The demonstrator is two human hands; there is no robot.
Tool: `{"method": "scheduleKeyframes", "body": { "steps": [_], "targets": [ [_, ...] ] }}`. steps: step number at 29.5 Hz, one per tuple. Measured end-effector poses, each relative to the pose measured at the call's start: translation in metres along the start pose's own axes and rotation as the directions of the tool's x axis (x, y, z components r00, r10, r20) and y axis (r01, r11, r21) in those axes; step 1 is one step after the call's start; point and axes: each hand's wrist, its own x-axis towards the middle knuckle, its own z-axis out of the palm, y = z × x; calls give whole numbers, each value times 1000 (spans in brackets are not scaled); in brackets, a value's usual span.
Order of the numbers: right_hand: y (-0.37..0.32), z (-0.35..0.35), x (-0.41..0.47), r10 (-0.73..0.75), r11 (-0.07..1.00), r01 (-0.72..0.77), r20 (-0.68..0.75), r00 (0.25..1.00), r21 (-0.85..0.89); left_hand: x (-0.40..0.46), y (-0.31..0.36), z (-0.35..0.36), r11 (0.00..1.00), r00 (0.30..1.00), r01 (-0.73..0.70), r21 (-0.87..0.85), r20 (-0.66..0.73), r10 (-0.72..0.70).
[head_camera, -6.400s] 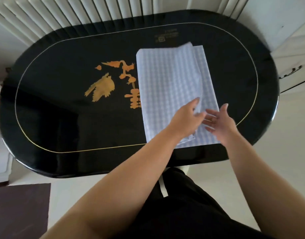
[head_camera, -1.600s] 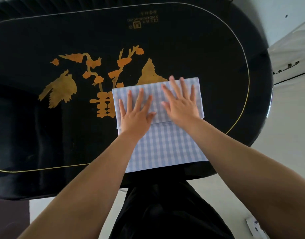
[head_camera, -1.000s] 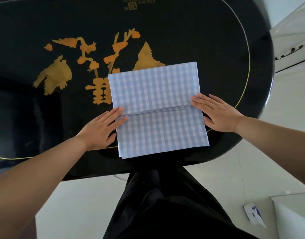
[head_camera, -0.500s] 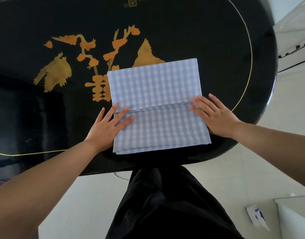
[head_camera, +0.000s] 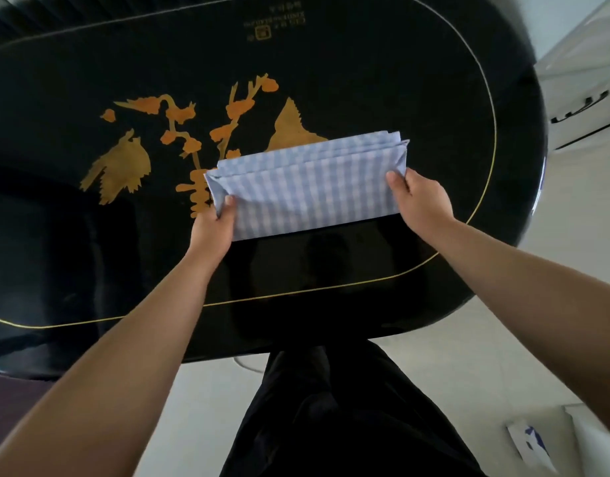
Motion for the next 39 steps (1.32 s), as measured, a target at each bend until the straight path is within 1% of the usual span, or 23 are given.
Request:
{"method": "scheduleKeyframes", "body": {
  "steps": [3, 5, 10, 15, 17, 18, 19, 20, 21, 22, 23, 24, 26, 28, 29, 30, 31, 32, 33, 34, 35, 37, 39],
  "targets": [
    [-12, 8, 14, 50, 985, -67, -114, 992, -158, 19, 11, 6, 990, 992, 114, 83, -62, -109],
    [-19, 12, 20, 97, 972, -124, -142, 985, -200, 28, 13, 7, 972, 985, 166, 166, -81, -155],
    [-37, 12, 30, 316, 915, -315, -40, 948, -253, 38, 19, 5, 948, 965, 250, 197, -133, -227],
    [-37, 16, 19, 530, 822, -518, -15, 848, -238, 27, 18, 8, 943, 964, 185, 276, -236, -120],
    [-35, 24, 5, 580, 787, -567, -23, 815, -243, 14, 10, 3, 931, 958, 123, 343, -284, -21],
    [-34, 27, 0, 606, 768, -594, -28, 795, -238, 9, 5, 2, 891, 945, 19, 455, -300, 133],
    [-33, 30, -2, 627, 751, -615, -32, 778, -242, 4, 3, 3, 801, 908, -127, 585, -257, 332],
    [-36, 28, -5, 639, 739, -622, -25, 769, -257, -1, 4, 6, 667, 848, -294, 685, -136, 513],
    [-37, 27, -5, 631, 737, -608, -21, 775, -295, -3, 7, 11, 499, 773, -453, 739, 46, 633],
    [-39, 25, -5, 609, 742, -569, 2, 793, -354, -2, 10, 19, 336, 702, -570, 750, 231, 674],
    [-39, 25, -4, 578, 758, -534, 6, 816, -375, 2, 14, 26, 225, 659, -638, 737, 371, 654],
    [-41, 26, -5, 562, 767, -523, -4, 827, -370, 9, 17, 33, 183, 653, -669, 720, 452, 607],
    [-40, 31, -9, 527, 777, -519, -83, 846, -358, 27, 18, 41, 212, 689, -673, 709, 495, 530],
    [-46, 35, -11, 471, 825, -529, -274, 839, -200, 38, 16, 45, 225, 708, -661, 716, 495, 505],
    [-53, 38, -13, 374, 882, -450, -373, 849, -139, 40, 16, 45, 221, 706, -663, 716, 499, 502],
    [-62, 44, -15, 198, 937, -301, -438, 877, -179, 40, 16, 45, 212, 700, -669, 712, 509, 501],
    [-71, 50, -16, -18, 950, -119, -433, 901, -288, 40, 16, 44, 205, 692, -677, 707, 516, 505],
    [-78, 58, -15, -195, 910, 49, -321, 927, -412, 40, 15, 43, 207, 687, -681, 702, 516, 511],
    [-82, 64, -12, -280, 854, 168, -162, 946, -492, 42, 15, 41, 218, 690, -679, 701, 510, 513],
    [-82, 67, -7, -271, 821, 222, -17, 962, -527, 45, 16, 40, 237, 698, -676, 698, 502, 510],
    [-79, 68, -1, -211, 816, 218, 74, 975, -536, 48, 19, 38, 258, 706, -672, 694, 495, 506],
    [-68, 67, 7, -125, 850, 169, 120, 985, -499, 55, 26, 35, 275, 717, -659, 700, 474, 512],
    [-64, 69, 11, -119, 875, 152, 101, 988, -461, 63, 33, 31, 282, 752, -607, 743, 424, 504]
  ]
}}
